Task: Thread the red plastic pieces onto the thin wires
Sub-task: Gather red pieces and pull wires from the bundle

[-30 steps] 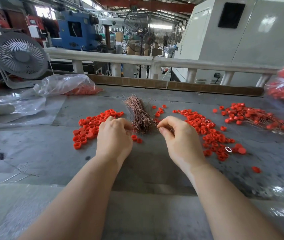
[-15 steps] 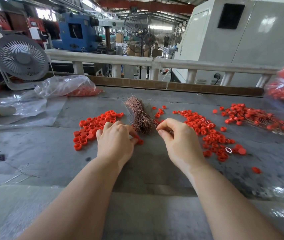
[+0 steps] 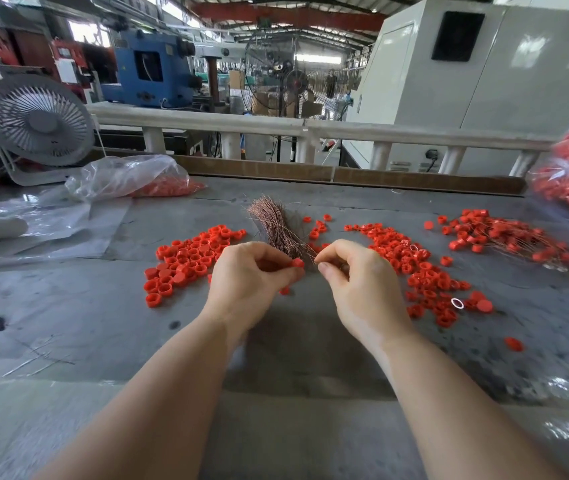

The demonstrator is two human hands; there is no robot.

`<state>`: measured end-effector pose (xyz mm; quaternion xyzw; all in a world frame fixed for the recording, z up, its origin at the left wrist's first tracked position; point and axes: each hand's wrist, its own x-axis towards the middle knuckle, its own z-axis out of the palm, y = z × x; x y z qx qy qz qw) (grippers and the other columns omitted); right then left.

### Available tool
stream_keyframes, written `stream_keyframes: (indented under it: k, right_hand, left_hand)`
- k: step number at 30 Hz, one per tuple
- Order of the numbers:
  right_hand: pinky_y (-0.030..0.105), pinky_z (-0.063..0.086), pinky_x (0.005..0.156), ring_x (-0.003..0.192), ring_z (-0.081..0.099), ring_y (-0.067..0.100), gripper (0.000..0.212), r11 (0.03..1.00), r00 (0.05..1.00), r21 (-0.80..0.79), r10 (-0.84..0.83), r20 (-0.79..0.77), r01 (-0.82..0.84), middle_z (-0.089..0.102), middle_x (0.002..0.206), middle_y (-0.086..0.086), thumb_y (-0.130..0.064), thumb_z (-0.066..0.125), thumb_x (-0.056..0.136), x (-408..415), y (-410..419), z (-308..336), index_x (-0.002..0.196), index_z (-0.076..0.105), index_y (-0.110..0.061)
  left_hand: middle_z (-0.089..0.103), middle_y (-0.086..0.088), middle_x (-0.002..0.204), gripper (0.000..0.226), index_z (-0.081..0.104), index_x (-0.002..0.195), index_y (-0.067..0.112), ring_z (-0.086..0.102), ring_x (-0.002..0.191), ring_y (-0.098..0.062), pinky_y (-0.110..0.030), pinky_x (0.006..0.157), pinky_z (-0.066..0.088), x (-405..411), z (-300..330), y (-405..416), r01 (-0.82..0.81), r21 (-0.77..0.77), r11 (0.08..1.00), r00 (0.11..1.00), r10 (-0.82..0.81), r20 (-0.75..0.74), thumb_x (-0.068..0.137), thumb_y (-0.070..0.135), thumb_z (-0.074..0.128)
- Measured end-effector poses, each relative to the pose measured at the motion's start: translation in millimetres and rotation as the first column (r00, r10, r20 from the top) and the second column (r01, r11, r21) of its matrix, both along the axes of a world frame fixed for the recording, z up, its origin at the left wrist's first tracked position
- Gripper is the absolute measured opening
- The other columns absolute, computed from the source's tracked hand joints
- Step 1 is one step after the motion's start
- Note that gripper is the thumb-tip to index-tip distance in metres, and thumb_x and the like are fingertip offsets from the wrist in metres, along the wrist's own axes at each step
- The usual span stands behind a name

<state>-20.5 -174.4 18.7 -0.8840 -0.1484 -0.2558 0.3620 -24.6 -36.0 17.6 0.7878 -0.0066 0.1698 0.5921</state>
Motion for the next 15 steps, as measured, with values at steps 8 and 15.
stream_keyframes:
  k: [8,15]
  right_hand:
    - [0.023,0.039,0.071,0.078,0.055,0.015,0.016,0.999,1.0,0.031,0.027,0.012,-0.028,0.063,0.084,-0.001,-0.001,0.059,0.085,-0.7,0.8,0.8,0.088,0.07,-0.013]
    - [0.025,0.04,0.071,0.078,0.054,0.015,0.016,0.996,1.0,0.08,0.024,0.008,-0.024,0.062,0.082,-0.003,-0.001,0.059,0.086,-0.7,1.5,1.8,0.086,0.069,-0.013]
  left_hand:
    - [0.066,0.0,0.059,0.015,0.067,0.084,0.011,0.06,0.058,-0.012,-0.026,0.064,0.057,-3.0,5.1,-0.3,0.159,-0.44,0.884,0.969,-0.225,-0.102,0.081,-0.003,0.065]
    - [0.068,-0.005,0.067,0.017,0.067,0.084,0.008,0.064,0.056,-0.009,-0.021,0.059,0.056,-4.2,8.1,-2.3,0.164,-0.624,0.764,0.93,-0.331,-0.16,0.087,-0.003,0.055]
